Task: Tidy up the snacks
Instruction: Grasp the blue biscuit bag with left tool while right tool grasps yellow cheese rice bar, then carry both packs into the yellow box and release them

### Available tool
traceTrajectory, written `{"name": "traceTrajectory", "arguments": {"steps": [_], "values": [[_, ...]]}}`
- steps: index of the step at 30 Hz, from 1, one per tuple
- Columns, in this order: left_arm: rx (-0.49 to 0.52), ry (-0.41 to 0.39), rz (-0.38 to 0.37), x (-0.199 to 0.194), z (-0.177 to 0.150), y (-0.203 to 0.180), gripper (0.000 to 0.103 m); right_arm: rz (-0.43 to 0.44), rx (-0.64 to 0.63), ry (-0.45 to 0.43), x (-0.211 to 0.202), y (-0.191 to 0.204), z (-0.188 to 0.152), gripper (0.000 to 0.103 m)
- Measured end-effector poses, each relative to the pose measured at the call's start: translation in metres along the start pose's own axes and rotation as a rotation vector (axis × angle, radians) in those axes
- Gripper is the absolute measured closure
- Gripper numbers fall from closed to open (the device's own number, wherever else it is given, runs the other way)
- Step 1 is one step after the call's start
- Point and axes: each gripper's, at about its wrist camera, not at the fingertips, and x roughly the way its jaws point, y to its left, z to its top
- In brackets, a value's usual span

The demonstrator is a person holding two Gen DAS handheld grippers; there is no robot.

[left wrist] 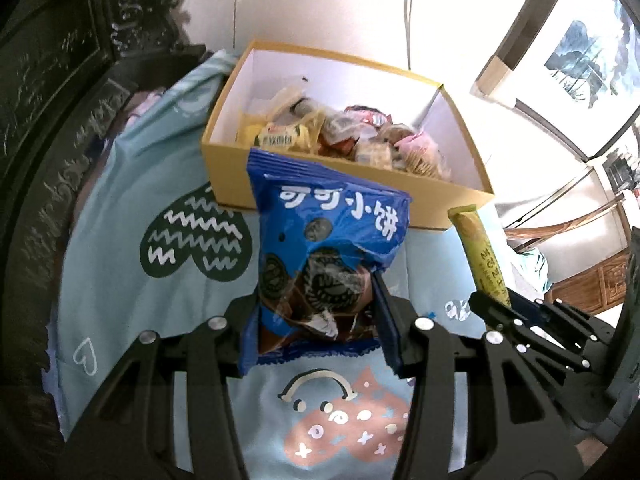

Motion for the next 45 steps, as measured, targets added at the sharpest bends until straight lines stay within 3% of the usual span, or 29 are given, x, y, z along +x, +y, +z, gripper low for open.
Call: {"name": "traceTrajectory", "arguments": {"steps": [14, 27, 28, 29, 31, 33, 45], "values": [[0.005, -0.095, -0.004, -0.014, 0.065, -0.007, 0.054, -0.004, -0.033, -0.119, -0.021, 0.012, 0.067, 0.082], [-0.034, -0.075, 0.002, 0.05, 0.14, 0.002, 0.053, -0.018, -0.021, -0.117, 0.036, 0.001, 0.143, 0.08], [-0.044, -0.077, 0.001, 0.055, 0.143, 0.004, 0.05, -0.022, -0.021, -0.121, 0.045, 0.0, 0.147, 0.077], [-0.054, -0.094, -0.005, 0.062, 0.146, 0.007, 0.032, -0.042, -0.023, -0.117, 0.053, 0.0, 0.149, 0.066], [-0.041, -0.139, 0.041, 0.067, 0.15, 0.009, 0.006, -0.14, -0.018, -0.124, 0.064, -0.004, 0.148, 0.045], [-0.023, -0.157, 0.094, 0.069, 0.15, 0.009, 0.005, -0.159, -0.03, -0.147, 0.064, -0.006, 0.144, 0.045], [-0.026, -0.073, 0.04, 0.049, 0.094, 0.008, 0.005, -0.115, -0.015, -0.111, 0.045, -0.003, 0.113, 0.045]]}}
